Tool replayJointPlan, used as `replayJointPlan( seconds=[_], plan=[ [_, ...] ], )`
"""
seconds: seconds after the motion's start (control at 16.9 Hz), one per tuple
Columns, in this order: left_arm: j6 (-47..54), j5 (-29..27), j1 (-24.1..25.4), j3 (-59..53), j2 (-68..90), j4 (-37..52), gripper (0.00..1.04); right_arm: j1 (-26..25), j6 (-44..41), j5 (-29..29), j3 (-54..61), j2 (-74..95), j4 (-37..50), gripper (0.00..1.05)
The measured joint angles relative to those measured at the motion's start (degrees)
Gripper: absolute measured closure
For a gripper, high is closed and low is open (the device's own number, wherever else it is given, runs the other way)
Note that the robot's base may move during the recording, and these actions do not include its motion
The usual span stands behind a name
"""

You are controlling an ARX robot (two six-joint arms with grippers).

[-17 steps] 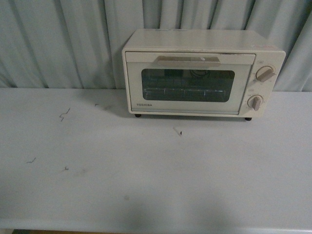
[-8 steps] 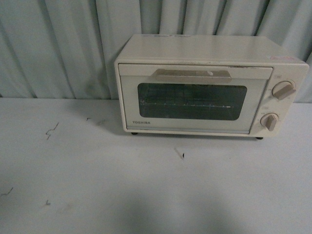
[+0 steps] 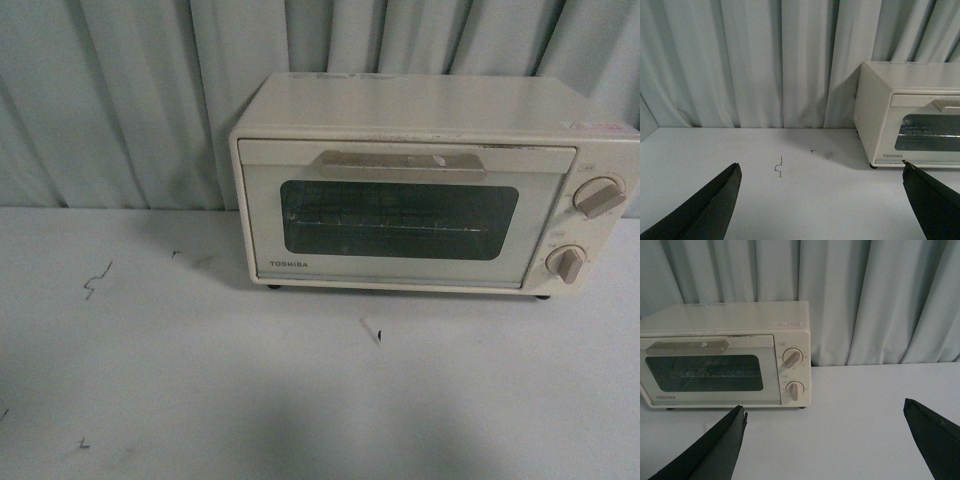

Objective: Open oven

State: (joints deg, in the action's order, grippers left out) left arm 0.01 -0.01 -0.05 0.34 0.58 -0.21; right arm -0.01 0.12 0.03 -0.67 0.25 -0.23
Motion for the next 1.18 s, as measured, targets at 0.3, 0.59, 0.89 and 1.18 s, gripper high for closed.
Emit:
replayJointPlan(
  seconds=[0.3,0.59,0.89,1.18],
  plan=[
    [-48.26,-18.67,-31.1,12.04,32.76,-9.92,0.07,0.0,0.0,0.0,0.0,0.0,0.02,0.06],
    [-79.82,-18.32,-47.01,20.81,79.34,18.82,0.07,0.0,0.0,-0.02,0.0,0.0,0.02,0.06],
    [-82.6,-14.45,-47.6,31.04,100.78,31.12,0.07,0.0,0.0,-0.02,0.0,0.0,0.02,0.06],
    [-82.2,-12.31,-43.93,36.48,109.61,33.79,0.07,0.0,0.0,0.0,0.0,0.0,0.02,0.06]
  ],
)
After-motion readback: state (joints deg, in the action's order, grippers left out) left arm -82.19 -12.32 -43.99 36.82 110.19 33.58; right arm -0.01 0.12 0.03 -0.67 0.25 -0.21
